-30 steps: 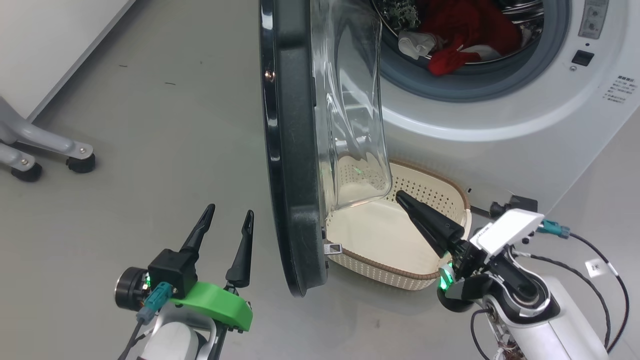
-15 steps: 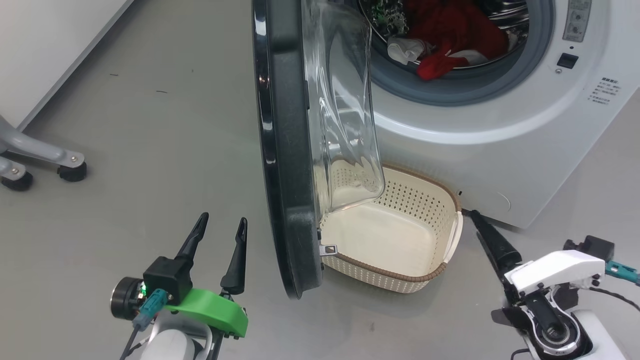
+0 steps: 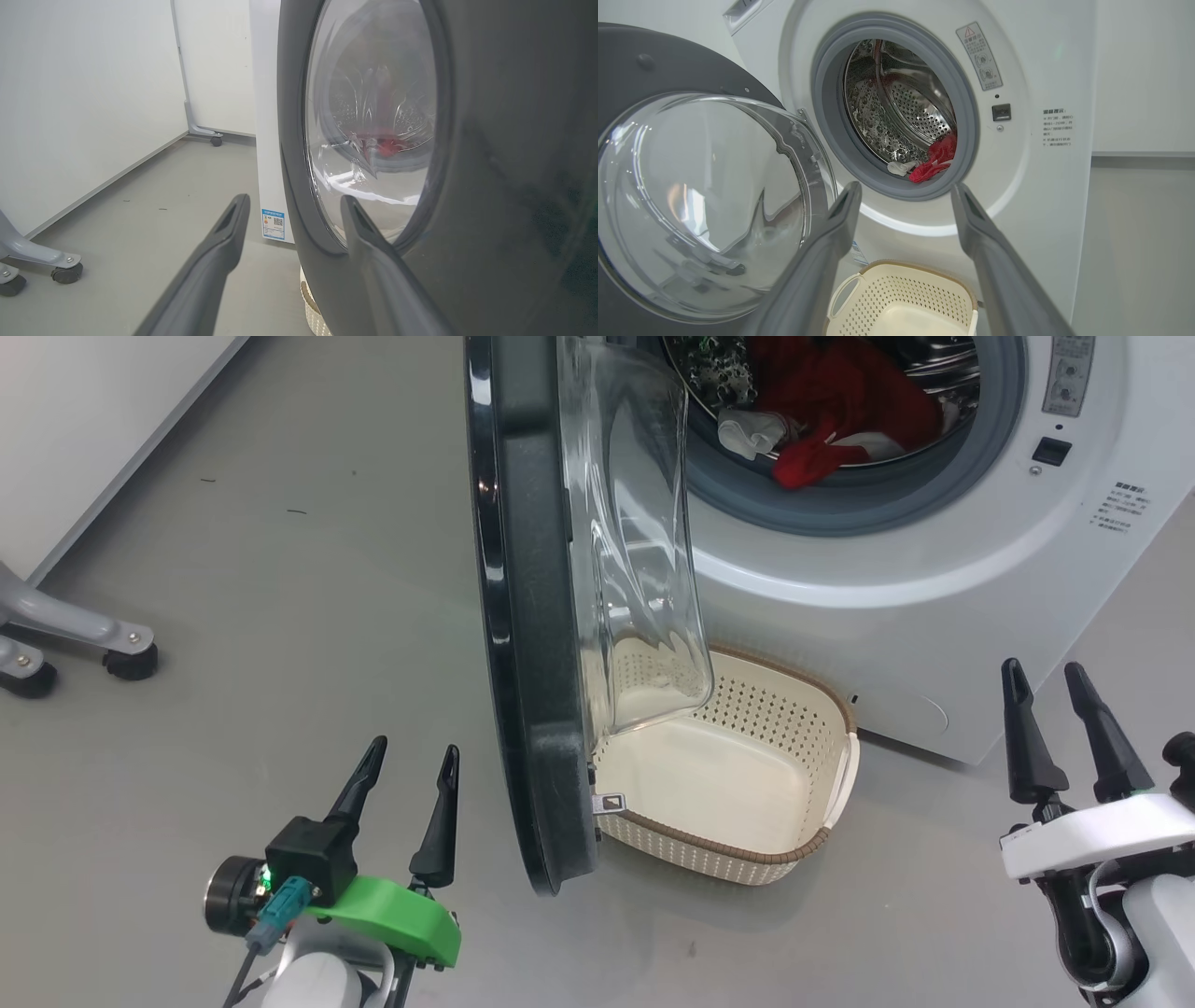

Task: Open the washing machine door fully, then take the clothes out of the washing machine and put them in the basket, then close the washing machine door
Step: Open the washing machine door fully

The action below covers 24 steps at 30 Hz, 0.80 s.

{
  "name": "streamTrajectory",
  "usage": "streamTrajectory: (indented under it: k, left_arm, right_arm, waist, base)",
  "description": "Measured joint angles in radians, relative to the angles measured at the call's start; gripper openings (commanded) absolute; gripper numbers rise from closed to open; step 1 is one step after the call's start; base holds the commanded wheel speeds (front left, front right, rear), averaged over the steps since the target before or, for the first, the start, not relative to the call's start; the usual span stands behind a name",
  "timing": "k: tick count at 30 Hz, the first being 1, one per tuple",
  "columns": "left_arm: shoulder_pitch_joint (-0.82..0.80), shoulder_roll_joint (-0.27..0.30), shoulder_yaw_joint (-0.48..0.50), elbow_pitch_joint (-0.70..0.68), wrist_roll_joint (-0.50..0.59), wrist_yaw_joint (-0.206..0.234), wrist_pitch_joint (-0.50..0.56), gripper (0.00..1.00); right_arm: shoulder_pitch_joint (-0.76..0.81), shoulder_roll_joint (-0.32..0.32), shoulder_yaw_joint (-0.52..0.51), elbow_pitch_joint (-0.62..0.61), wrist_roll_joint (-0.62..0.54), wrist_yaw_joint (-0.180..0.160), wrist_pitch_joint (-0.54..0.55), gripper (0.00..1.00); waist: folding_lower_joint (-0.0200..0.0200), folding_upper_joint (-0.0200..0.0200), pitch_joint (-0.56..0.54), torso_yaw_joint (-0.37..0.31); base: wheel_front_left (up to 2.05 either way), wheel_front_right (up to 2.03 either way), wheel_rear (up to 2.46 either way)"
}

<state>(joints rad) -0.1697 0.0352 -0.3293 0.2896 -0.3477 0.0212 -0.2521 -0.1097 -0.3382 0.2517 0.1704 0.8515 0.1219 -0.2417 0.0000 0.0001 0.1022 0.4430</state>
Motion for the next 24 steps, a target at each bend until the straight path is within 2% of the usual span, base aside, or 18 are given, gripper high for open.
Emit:
streamTrajectory:
  k: [2, 9, 14, 18, 24]
  left_arm:
    - [0.000, 0.000, 0.001, 0.001, 0.000, 0.000, 0.000, 1.00]
    - [0.000, 0.000, 0.003, 0.002, 0.000, 0.000, 0.000, 1.00]
    - [0.000, 0.000, 0.003, 0.003, 0.000, 0.000, 0.000, 1.00]
    - [0.000, 0.000, 0.003, 0.004, 0.000, 0.000, 0.000, 1.00]
    - [0.000, 0.000, 0.003, 0.004, 0.000, 0.000, 0.000, 1.00]
  right_arm:
    - [-0.011, -0.021, 0.014, -0.002, -0.099, -0.006, -0.056, 1.00]
    - [-0.016, -0.027, 0.037, -0.002, -0.314, -0.108, -0.029, 1.00]
    - [-0.012, 0.032, 0.016, -0.021, -0.387, -0.168, -0.019, 1.00]
    - [0.004, 0.065, 0.000, -0.030, -0.423, -0.187, -0.019, 1.00]
    - [0.038, 0.102, -0.012, -0.032, -0.451, -0.195, -0.019, 1.00]
  waist:
    - [0.0000, 0.0000, -0.001, 0.000]
    - [0.0000, 0.0000, -0.001, 0.001]
    - [0.0000, 0.0000, 0.002, 0.002]
    - [0.0000, 0.0000, 0.003, 0.004]
    - [0.0000, 0.0000, 0.003, 0.007]
  base:
    - [0.00, 0.00, 0.00]
    - [0.00, 0.00, 0.00]
    - [0.00, 0.00, 0.00]
    - [0.00, 0.00, 0.00]
    - [0.00, 0.00, 0.00]
